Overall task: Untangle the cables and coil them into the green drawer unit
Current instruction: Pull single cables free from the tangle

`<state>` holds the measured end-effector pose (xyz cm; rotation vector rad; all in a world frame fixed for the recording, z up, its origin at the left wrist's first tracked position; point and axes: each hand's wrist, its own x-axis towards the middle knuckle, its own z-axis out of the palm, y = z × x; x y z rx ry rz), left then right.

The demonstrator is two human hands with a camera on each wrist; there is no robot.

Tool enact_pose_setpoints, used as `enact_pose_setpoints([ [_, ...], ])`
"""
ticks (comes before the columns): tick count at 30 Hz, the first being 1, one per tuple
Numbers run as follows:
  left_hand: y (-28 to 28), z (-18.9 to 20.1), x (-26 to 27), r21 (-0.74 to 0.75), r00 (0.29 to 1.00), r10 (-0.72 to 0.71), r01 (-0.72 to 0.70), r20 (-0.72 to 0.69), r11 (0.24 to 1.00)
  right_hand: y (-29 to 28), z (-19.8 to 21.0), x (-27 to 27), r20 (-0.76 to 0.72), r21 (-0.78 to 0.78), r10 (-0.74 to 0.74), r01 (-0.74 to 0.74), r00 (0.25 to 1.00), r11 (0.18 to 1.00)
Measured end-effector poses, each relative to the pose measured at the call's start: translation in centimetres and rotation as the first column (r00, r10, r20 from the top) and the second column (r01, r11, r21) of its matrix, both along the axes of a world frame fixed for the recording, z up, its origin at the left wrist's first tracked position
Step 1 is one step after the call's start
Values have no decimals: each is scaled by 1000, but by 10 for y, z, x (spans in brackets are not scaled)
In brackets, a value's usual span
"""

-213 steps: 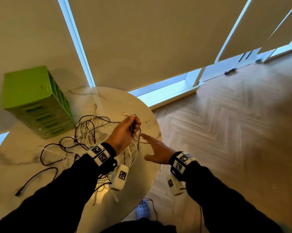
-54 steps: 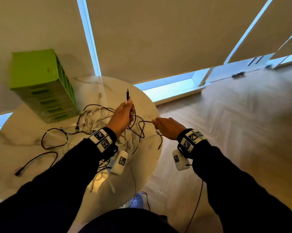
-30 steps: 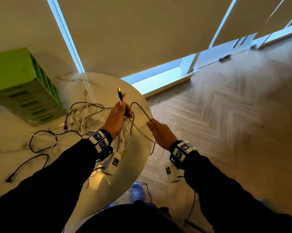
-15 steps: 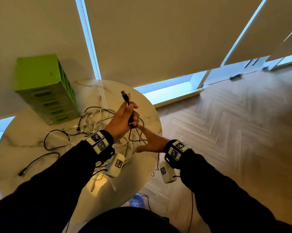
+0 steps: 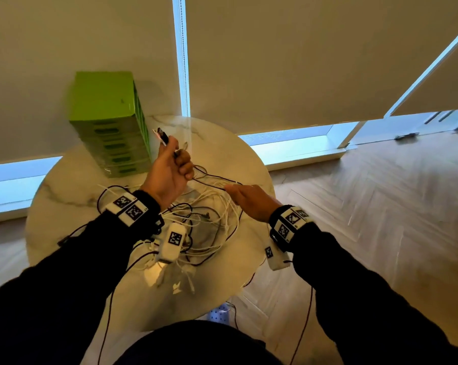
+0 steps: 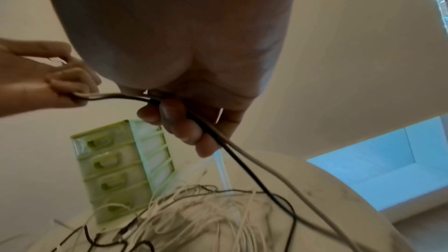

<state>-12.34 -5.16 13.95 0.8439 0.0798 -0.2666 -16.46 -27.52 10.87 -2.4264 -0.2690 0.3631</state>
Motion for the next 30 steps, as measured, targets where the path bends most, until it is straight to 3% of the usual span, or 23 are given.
enact_pose_setpoints([
  [3,11,2,9,-23,995,96,-96,-14,995,7,-20,1,-47,-50,-82,79,996,996],
  [5,19,1,16,-22,984,177,-178,-21,984,16,-36,-10,-70,-143,-47,36,996,989],
  [8,26,-7,21,35,963,267,-266,-36,963,47,-57,-29,-126,-257,153,-181,980,949],
  [12,20,-27,24,181,971,233,-221,-49,958,87,-75,-43,-311,-344,382,-477,871,809],
  [15,27,-39,31,310,986,167,-153,-17,938,88,-86,-32,-479,-229,282,-429,831,874],
  [18,45,-45,49,379,988,153,-139,-7,915,75,-70,2,-557,-75,301,-407,774,910],
  [20,56,-48,61,393,986,164,-141,-24,909,63,-55,32,-538,-28,269,-335,799,942],
  [22,64,-52,73,408,982,184,-149,-48,901,55,-56,73,-441,-93,260,-332,859,939],
  [26,70,-67,87,457,984,161,-109,-76,883,62,-75,150,-321,-219,297,-376,899,900],
  [30,67,-85,91,550,993,92,-34,-78,835,83,-101,223,-237,-221,181,-235,954,946],
])
